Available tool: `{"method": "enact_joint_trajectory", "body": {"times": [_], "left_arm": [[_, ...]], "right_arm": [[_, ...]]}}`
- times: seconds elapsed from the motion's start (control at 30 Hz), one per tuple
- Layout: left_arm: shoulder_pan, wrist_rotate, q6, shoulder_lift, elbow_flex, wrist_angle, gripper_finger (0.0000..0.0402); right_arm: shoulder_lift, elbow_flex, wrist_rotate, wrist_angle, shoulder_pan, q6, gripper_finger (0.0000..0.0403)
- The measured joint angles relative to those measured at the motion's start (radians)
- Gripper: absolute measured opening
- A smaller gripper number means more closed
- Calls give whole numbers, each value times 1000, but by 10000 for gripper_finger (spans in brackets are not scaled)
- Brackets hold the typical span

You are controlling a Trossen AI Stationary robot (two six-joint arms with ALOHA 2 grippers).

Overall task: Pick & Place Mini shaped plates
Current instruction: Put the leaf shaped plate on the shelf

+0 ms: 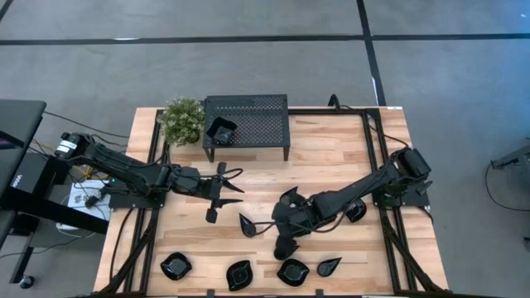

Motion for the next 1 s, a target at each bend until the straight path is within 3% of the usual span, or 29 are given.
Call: {"method": "enact_joint_trajectory", "body": {"times": [0.23,0.6,1.0], "left_arm": [[0,0,3,0,0,4,122],[0,0,3,0,0,13,122],[0,0,3,0,0,14,122]], "right_arm": [[29,-1,-92,-159,15,134,69],[143,14,-96,-128,36,178,69],[147,26,-91,-142,36,171,69]]}}
